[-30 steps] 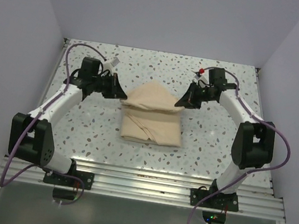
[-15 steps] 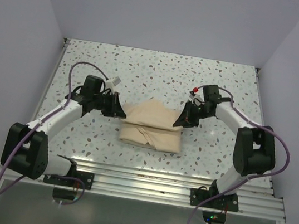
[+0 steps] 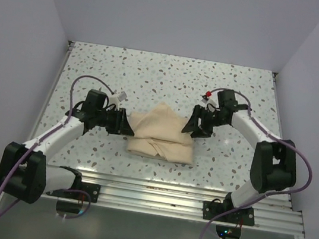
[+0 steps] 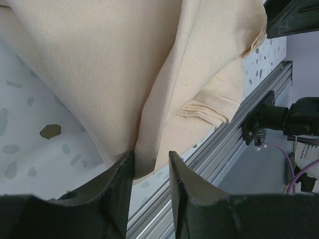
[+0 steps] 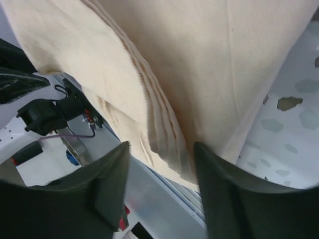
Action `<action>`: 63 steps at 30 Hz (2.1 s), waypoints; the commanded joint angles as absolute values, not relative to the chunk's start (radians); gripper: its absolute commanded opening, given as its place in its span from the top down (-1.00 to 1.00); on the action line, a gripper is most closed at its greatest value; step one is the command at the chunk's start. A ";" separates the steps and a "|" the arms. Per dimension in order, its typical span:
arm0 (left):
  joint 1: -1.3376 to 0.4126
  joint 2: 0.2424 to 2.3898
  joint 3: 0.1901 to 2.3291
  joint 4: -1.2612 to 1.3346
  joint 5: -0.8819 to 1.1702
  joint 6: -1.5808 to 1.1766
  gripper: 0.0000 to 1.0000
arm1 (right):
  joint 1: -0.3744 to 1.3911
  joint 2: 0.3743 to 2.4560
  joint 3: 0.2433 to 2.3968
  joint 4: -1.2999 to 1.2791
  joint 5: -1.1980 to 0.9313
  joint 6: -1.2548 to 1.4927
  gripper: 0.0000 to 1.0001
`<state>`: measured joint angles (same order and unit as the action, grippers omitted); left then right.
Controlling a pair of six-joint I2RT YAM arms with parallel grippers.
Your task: Prepare the surgical pack
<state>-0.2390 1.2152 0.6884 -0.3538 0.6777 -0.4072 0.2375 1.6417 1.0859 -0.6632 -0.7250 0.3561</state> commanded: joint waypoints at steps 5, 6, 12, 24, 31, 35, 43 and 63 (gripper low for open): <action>-0.244 1.230 0.707 -0.328 0.735 -0.364 0.24 | 0.258 1.650 1.268 -0.428 -0.721 0.376 -0.63; -0.244 1.230 0.707 -0.328 0.735 -0.361 0.24 | 0.264 1.673 1.293 -0.419 -0.730 0.368 -0.68; -0.244 1.235 0.703 -0.341 0.738 -0.339 0.23 | 0.299 1.870 1.476 -0.410 -0.755 0.258 -0.97; -0.244 1.243 0.692 -0.325 0.752 -0.351 0.22 | 0.400 2.118 1.675 -0.430 -1.031 0.209 -0.97; -0.244 1.243 0.707 -0.318 0.755 -0.365 0.22 | 0.433 2.094 1.619 -0.390 -1.060 0.253 -0.87; -0.244 1.247 0.727 -0.319 0.749 -0.380 0.22 | 0.434 2.033 1.592 -0.383 -1.052 0.285 -0.09; -0.227 1.194 0.756 -0.311 0.689 -0.426 0.10 | 0.448 1.872 1.516 -0.557 -0.994 0.265 0.54; -0.183 0.994 0.833 -0.400 0.476 -0.554 0.04 | 0.656 1.434 0.893 -0.591 -0.887 0.273 0.12</action>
<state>-0.1905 0.9798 0.7856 -0.3840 0.5076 -0.5220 0.6266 1.5002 0.9482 -0.5938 -0.9207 0.2626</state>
